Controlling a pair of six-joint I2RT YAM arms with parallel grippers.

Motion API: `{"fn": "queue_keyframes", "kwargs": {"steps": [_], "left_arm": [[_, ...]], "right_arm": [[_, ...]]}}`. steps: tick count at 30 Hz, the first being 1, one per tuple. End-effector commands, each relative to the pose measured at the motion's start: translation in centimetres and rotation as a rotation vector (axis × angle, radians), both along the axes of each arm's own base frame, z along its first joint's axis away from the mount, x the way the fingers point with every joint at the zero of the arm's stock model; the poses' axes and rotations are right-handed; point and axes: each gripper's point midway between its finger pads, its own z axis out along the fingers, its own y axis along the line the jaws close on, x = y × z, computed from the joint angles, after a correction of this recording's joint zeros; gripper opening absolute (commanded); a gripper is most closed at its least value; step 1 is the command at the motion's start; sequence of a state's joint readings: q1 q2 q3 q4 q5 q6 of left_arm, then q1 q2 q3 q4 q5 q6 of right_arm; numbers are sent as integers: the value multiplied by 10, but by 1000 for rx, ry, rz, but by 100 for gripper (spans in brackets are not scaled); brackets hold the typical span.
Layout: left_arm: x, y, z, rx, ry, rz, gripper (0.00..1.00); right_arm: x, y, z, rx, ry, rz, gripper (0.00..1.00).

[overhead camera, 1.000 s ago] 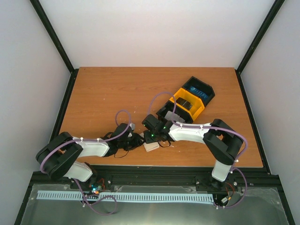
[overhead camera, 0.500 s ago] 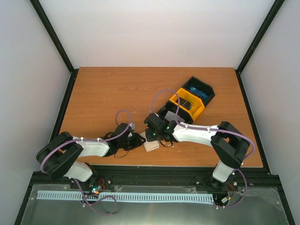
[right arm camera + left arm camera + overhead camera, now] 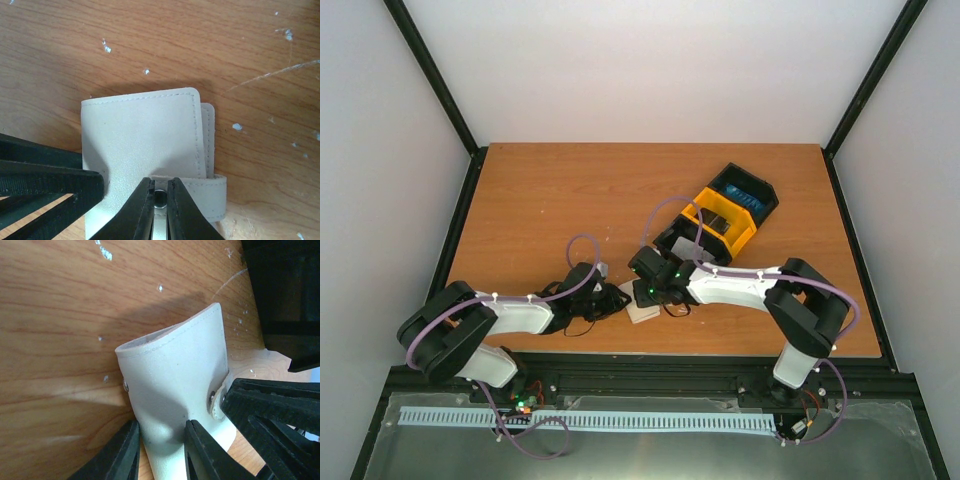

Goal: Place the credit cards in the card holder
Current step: Close the card holder at the center of the board.

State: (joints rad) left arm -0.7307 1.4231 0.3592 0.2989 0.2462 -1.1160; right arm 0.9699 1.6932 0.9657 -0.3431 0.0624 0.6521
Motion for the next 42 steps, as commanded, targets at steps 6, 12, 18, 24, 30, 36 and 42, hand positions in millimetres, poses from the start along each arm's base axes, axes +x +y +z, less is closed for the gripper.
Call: {"fn": "queue_keyframes", "kwargs": {"steps": [6, 12, 18, 24, 30, 36, 42], "left_arm": [[-21, 24, -37, 144, 97, 7, 27], [-20, 23, -36, 141, 95, 7, 26], [-21, 24, -37, 143, 97, 5, 27], [-20, 23, -36, 144, 94, 3, 27], [-19, 23, -35, 144, 92, 5, 27], [-18, 21, -34, 143, 90, 3, 27], [-14, 21, -30, 143, 79, 10, 27]], "right_arm": [[-4, 1, -13, -6, 36, 3, 9], [-5, 2, -14, -7, 38, 7, 9], [0, 5, -16, -14, 26, 13, 8], [0, 6, -27, -48, 41, 25, 8], [-3, 3, -33, -70, 62, 29, 6], [-7, 0, -38, -88, 75, 31, 6], [5, 5, -9, -47, -20, 36, 6]]}}
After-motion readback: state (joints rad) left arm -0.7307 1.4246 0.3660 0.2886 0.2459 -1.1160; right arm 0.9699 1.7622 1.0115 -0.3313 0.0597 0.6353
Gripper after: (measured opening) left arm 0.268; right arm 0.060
